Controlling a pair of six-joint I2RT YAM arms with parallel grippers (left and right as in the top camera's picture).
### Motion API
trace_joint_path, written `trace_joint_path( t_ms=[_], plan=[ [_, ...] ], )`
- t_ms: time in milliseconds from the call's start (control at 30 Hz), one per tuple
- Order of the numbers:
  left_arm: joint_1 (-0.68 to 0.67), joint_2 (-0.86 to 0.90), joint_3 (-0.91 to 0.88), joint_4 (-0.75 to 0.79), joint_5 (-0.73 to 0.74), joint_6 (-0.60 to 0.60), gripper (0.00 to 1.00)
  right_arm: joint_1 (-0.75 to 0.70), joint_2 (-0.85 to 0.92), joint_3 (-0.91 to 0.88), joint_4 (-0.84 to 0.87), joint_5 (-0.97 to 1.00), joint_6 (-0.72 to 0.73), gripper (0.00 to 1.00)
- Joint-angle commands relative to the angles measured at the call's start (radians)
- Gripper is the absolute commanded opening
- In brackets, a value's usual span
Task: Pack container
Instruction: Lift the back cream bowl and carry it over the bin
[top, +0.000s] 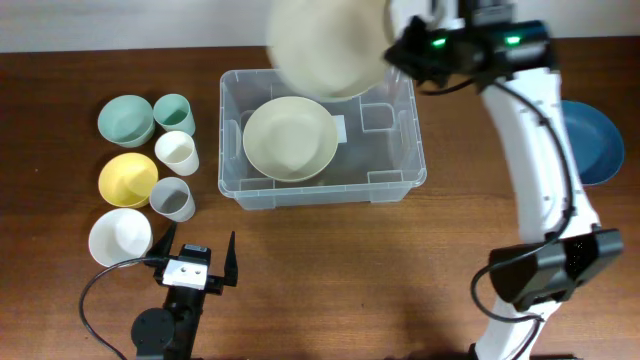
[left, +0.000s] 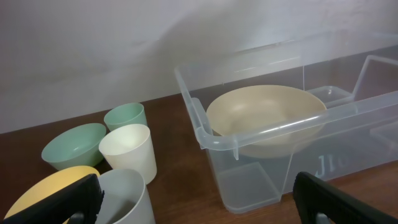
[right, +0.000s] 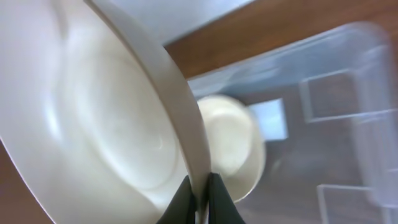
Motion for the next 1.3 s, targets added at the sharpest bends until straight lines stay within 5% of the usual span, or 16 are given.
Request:
trace_joint_path(
  t_ms=[0,633,1267],
  plan=[
    [0.005,-0.009,-0.004,-0.004,-0.004,0.008,1.0,0.063,0.034,-0.031,0.012,0.013,-0.02,0.04],
    [0.005,-0.009,-0.004,-0.004,-0.004,0.008,1.0,0.165,0.275,-0.074,0.071,0.015,-0.016,0.04],
    [0.005,-0.009,-0.003,-0.004,-0.004,0.008,1.0,0.159,0.306,-0.075,0.074,0.127,-0.017,0.04]
  ],
)
